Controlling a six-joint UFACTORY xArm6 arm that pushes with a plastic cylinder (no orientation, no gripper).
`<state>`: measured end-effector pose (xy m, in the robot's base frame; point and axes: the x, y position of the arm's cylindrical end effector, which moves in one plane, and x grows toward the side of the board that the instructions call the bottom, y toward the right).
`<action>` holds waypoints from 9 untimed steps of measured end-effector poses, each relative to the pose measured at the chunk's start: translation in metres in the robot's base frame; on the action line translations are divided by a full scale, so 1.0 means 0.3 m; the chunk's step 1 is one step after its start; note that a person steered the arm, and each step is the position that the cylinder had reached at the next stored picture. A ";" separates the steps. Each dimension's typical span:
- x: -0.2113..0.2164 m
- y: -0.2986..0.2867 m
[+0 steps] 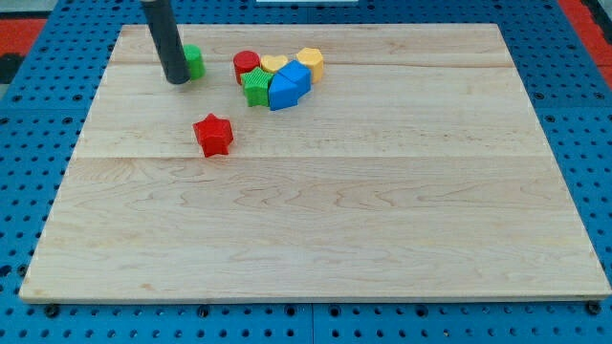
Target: Push the green circle closer to the group of blocks
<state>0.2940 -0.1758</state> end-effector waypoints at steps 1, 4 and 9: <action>-0.011 -0.024; -0.161 0.102; -0.241 0.019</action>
<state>0.2216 -0.1701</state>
